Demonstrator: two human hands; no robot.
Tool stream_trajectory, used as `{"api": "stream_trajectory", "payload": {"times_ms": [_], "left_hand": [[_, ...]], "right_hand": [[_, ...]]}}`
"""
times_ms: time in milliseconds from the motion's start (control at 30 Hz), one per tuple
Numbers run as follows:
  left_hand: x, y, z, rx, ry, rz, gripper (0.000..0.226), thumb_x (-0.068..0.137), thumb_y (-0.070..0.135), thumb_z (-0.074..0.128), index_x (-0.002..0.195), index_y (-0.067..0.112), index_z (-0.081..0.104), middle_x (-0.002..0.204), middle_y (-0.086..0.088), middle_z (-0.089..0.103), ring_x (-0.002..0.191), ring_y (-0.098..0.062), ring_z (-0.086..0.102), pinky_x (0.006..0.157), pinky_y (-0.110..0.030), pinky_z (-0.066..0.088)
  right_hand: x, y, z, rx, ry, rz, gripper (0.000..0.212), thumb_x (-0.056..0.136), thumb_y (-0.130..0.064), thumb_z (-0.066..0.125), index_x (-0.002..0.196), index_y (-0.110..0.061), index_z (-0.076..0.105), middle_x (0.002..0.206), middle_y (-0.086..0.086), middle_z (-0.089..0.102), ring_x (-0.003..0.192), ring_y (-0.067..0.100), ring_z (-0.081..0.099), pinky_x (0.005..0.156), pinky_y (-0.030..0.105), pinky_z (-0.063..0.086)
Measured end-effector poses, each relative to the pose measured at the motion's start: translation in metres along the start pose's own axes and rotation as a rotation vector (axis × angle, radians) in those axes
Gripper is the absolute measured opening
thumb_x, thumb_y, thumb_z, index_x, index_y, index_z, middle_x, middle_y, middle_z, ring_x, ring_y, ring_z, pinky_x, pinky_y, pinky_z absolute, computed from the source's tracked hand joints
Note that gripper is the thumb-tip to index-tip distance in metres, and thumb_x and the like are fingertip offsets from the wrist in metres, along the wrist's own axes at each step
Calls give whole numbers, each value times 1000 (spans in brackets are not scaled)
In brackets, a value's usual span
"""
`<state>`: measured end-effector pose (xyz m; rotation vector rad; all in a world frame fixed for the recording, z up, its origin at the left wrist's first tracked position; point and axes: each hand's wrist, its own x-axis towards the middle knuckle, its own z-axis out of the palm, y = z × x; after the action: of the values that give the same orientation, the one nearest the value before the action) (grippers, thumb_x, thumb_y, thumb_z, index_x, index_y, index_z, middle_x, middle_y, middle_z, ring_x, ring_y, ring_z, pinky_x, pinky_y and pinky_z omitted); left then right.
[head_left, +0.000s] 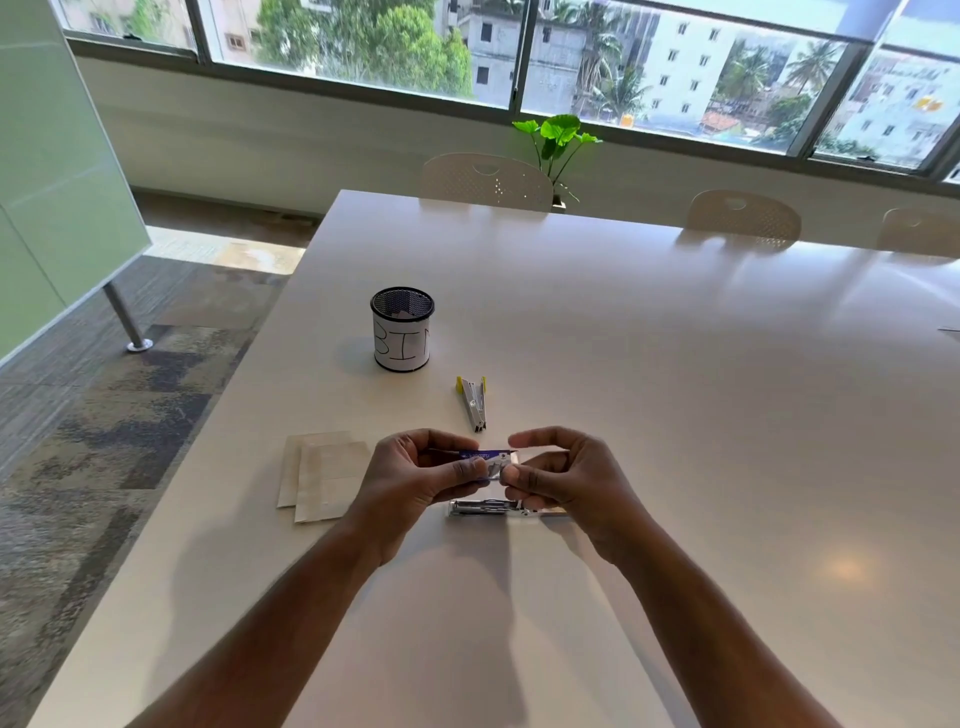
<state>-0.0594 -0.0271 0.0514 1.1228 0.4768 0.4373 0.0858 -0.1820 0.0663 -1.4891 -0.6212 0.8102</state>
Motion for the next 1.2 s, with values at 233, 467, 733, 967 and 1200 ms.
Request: {"api": "stream_trajectory", "payload": {"times_ms": [233,467,733,967,1200], "left_hand": [[-2,5,1,-10,-16,-12,37,66,5,86,99,-3,74,98,-27,77,81,-32,79,69,-27,64],[-1,4,1,23,-9,4,38,67,6,86,101,-4,73,97,-26,77,84,-34,79,69,-27,63],[31,2,-13,533,182,254,9,93,16,76,102,14,76,94,-8,80,88,-23,75,85,-38,63],[79,-4,-42,1455,105,254,50,106,38,50,151,16,46,162,-4,42,151,-23,35,122,-37,30],[94,-31,-50,1661,52,216,63,109,46,25,165,21,10,174,4,1,160,-13,-2,130,-34,-1]], "right_hand": [[2,1,2,-74,-24,-120,42,64,-22,95,96,-9,70,79,22,76,67,26,74,58,29,59],[7,1,0,-90,-42,-81,45,68,-19,94,101,-2,68,82,23,76,71,29,74,60,29,60],[41,-1,-10,30,127,-37,40,73,-13,89,104,-1,68,81,19,77,64,20,73,58,24,59],[109,-3,-23,22,393,5,32,77,-10,90,101,0,71,82,17,78,65,20,72,65,27,63],[174,2,-10,-147,503,57,25,75,-18,94,86,-5,76,76,15,78,59,16,73,65,32,65]]}}
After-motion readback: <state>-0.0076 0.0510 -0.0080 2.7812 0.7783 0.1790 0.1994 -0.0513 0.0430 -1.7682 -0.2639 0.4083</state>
